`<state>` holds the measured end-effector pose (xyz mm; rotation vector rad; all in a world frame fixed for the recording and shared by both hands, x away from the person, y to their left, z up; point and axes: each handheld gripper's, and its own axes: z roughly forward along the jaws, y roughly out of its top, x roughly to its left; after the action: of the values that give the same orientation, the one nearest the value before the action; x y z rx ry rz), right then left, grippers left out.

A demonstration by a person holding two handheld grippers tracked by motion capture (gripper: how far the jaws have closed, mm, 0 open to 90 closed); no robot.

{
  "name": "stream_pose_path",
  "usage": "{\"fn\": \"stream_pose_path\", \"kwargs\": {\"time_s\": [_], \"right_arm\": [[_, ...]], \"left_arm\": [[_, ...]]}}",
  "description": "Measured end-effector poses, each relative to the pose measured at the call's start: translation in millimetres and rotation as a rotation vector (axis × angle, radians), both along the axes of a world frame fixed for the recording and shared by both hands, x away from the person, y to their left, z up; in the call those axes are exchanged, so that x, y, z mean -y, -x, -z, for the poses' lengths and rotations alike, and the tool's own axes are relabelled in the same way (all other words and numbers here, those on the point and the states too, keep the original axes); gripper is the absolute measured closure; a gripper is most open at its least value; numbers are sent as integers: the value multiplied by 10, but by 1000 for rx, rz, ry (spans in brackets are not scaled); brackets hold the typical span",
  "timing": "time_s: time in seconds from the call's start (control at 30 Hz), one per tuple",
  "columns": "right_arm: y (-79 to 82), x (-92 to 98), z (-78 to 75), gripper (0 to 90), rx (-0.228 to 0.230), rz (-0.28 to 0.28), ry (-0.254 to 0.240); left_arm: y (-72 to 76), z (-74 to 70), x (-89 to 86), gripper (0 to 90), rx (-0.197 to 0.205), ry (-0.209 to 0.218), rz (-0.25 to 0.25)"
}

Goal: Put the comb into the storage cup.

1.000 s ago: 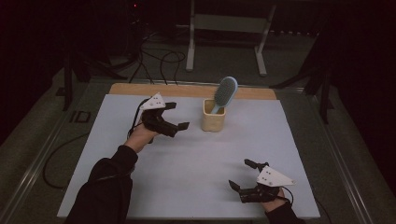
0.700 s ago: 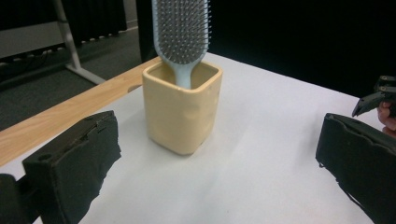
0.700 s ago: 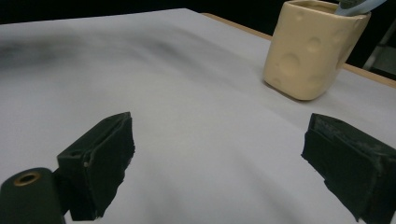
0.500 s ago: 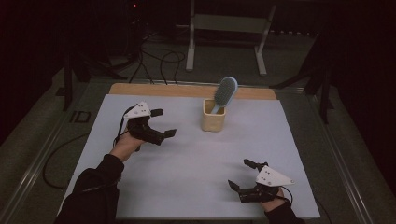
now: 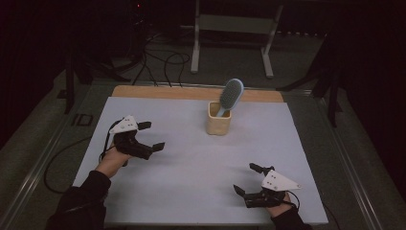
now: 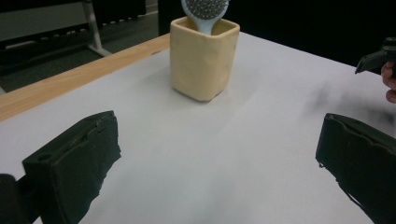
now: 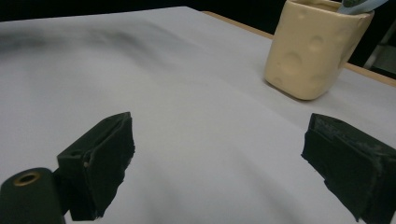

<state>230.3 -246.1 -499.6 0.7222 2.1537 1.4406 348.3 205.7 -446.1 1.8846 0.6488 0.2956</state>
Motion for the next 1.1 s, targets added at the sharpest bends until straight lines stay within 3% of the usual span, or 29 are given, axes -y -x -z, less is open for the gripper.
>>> {"fn": "stream_pose_path", "kwargs": {"time_s": [0.23, 0.37, 0.47, 0.5, 0.8, 0.97, 1.1], "right_arm": [[-1, -1, -2, 85, 1, 3, -2], [-1, -6, -5, 85, 3, 3, -2], [-2, -8, -6, 85, 3, 4, 0], [-3, -9, -6, 85, 2, 3, 0], [-7, -21, -10, 85, 7, 1, 4], [-5, -29, -9, 85, 8, 1, 8], [-5, -28, -10, 85, 6, 1, 7]], "left_arm": [[131, 42, -152, 0, -5, 1, -17], [255, 97, -276, 0, -11, -30, -34], [315, 114, -334, 0, -13, -25, -43], [399, 141, -409, 0, -11, -23, -56], [679, 240, -628, 0, -24, -12, -100], [838, 298, -719, 0, -29, -33, -112], [920, 336, -770, 0, -37, -27, -124]]}}
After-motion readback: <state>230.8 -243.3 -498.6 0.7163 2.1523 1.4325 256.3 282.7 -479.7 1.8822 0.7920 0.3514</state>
